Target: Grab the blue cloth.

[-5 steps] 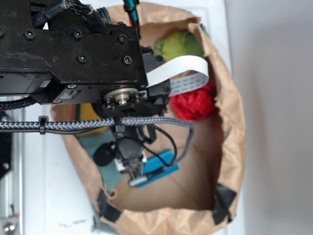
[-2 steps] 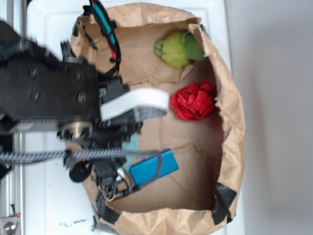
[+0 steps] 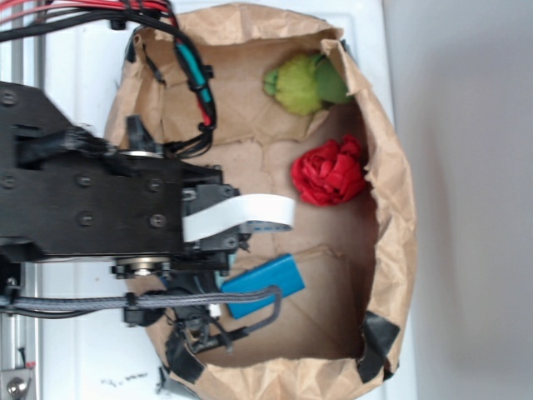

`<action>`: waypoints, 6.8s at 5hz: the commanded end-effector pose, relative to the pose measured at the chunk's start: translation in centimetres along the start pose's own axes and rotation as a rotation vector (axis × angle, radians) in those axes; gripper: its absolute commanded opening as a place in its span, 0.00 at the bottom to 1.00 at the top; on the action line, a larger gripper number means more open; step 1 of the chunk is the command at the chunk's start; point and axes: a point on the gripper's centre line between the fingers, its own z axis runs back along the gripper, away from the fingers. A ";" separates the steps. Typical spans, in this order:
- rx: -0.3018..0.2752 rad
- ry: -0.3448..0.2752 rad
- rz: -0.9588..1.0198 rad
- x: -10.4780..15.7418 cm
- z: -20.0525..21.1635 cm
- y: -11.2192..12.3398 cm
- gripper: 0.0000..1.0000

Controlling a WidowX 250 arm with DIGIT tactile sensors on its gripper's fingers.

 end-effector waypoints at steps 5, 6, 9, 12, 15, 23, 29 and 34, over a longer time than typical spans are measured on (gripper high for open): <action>0.066 -0.007 0.139 4.3 -0.2 2.2 1.00; 0.066 -0.027 0.090 2.9 -1.4 1.5 1.00; 0.054 -0.004 0.037 0.9 -1.5 0.3 1.00; 0.008 0.014 0.012 -0.1 -0.4 -0.5 1.00; 0.003 0.000 0.020 -0.2 -2.2 -1.5 1.00; 0.032 -0.023 0.013 -0.7 -5.5 -1.3 0.00; -0.024 -0.033 0.072 3.1 1.1 1.4 0.00; 0.088 -0.113 0.093 5.6 2.6 1.6 0.00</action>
